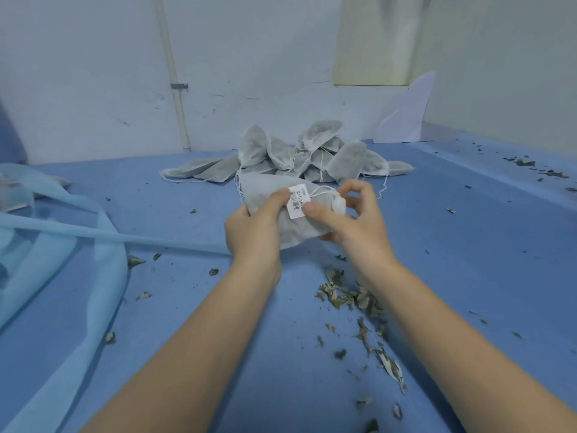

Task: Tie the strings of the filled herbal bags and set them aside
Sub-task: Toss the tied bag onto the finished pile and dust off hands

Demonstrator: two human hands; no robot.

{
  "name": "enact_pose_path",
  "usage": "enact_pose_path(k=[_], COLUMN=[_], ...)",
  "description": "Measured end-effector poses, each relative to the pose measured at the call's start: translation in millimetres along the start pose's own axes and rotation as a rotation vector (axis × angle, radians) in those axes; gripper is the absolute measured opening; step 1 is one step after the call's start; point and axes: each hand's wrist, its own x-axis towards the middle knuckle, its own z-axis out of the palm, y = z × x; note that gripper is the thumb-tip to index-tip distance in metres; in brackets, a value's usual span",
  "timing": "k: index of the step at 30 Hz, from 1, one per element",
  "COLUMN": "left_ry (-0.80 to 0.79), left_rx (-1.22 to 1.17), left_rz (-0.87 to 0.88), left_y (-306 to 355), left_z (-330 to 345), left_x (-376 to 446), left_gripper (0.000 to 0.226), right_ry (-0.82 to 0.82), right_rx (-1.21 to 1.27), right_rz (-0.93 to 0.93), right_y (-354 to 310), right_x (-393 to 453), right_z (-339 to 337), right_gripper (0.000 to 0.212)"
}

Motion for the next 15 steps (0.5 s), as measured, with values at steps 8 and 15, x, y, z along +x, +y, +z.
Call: enact_pose_path(k=[8,15], left_ry=[-0.056,-0.037], left_rx=[-0.054,0.116], left_rz=[-0.021,0.029], left_y=[17.1,31.0], left_z=[-26.4,-23.3], left_x=[-2.7,18.0], left_gripper=[0.024,0.031], right_ry=[0.252,-0.432], right_rx=[0.307,-0.058], right_rz=[0.080,0.114], right_y=[-37.9,-47.4], right_x=[28.8,40.0], right_z=[94.0,129.9], right_gripper=[0.018,0.065])
